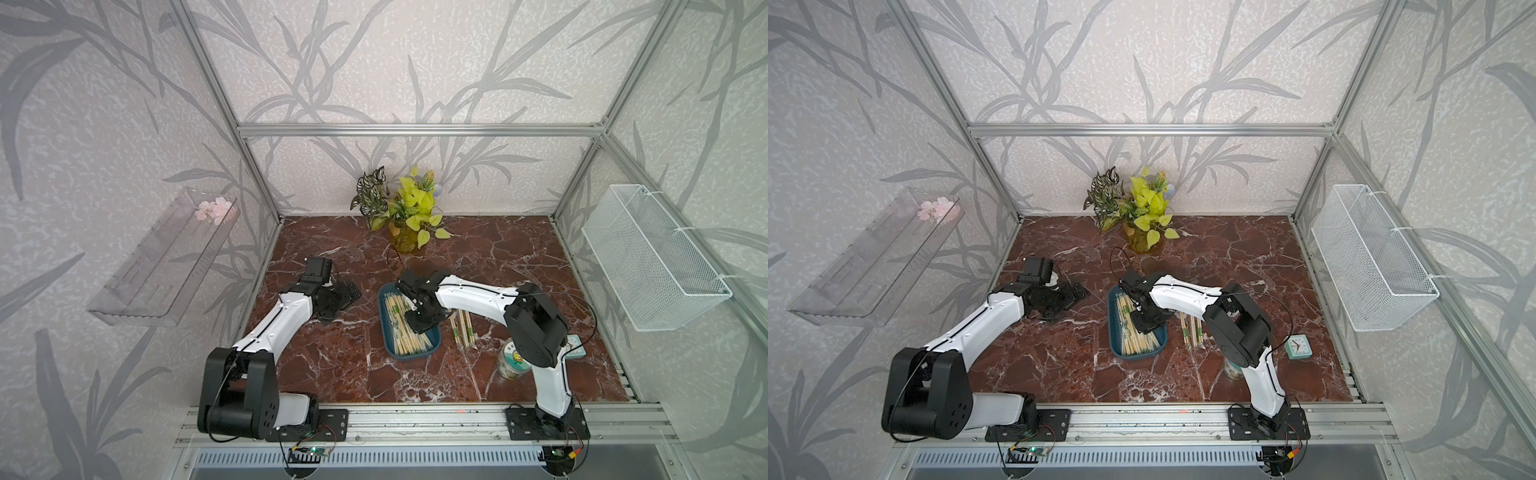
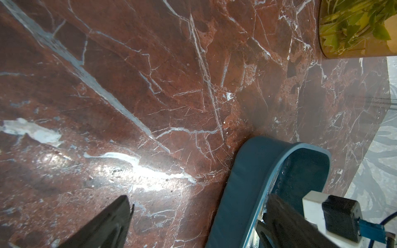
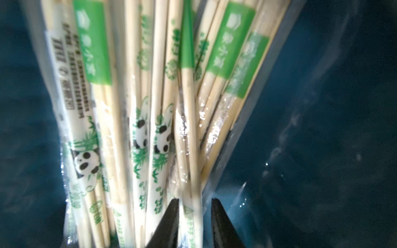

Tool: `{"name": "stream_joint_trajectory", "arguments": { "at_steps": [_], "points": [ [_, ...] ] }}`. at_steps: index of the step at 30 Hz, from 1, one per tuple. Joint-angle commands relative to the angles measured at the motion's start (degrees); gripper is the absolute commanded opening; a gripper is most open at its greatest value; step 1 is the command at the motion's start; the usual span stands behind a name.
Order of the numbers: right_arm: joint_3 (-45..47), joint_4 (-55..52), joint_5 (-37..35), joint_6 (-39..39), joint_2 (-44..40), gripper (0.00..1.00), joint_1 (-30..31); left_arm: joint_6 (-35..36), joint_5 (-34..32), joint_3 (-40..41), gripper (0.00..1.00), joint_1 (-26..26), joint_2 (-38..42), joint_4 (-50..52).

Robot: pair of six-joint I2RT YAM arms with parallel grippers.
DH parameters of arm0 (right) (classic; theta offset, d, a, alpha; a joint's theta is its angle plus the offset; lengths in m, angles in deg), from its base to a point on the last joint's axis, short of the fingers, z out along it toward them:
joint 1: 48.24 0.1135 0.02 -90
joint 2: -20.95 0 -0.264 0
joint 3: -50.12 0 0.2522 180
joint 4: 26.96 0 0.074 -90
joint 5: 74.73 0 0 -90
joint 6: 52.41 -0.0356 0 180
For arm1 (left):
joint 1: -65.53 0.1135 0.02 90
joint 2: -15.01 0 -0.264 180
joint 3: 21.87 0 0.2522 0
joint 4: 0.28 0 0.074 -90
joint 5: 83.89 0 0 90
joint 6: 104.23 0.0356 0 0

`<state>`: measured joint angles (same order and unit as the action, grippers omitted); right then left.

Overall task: Take the paired disposable chopsticks out of the storage box
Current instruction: Pick up the paired disposable chopsticks from the storage box.

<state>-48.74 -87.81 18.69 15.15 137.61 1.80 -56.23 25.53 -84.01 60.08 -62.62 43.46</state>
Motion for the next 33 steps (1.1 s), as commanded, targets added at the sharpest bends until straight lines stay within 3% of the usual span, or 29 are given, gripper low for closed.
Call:
{"name": "stream_joint_trajectory", "arguments": {
  "at_steps": [1,7,15,26,33],
  "points": [
    [-1.0,-2.0,-1.0,0.4,1.6,0.27,0.3,0.9,-0.3,-0.5,0.99,0.4,-0.2,0.3],
    [-1.4,-1.8,-0.4,0.4,2.5,0.25,0.3,0.8,-0.3,-0.3,0.99,0.5,-0.2,0.4],
    [-1.5,-1.8,-0.2,0.0,1.0,0.13,0.3,0.9,-0.3,-0.6,0.99,0.6,-0.5,0.4],
    [-2.1,-2.9,-0.5,-1.6,-3.9,0.08,-0.6,0.7,-0.3,-0.8,0.99,0.6,-0.8,0.1],
    [1.8,2.8,7.7,-4.7,-7.7,0.05,-4.4,0.8,-0.2,-0.6,0.99,0.6,-0.7,0.1]
  ]
}}
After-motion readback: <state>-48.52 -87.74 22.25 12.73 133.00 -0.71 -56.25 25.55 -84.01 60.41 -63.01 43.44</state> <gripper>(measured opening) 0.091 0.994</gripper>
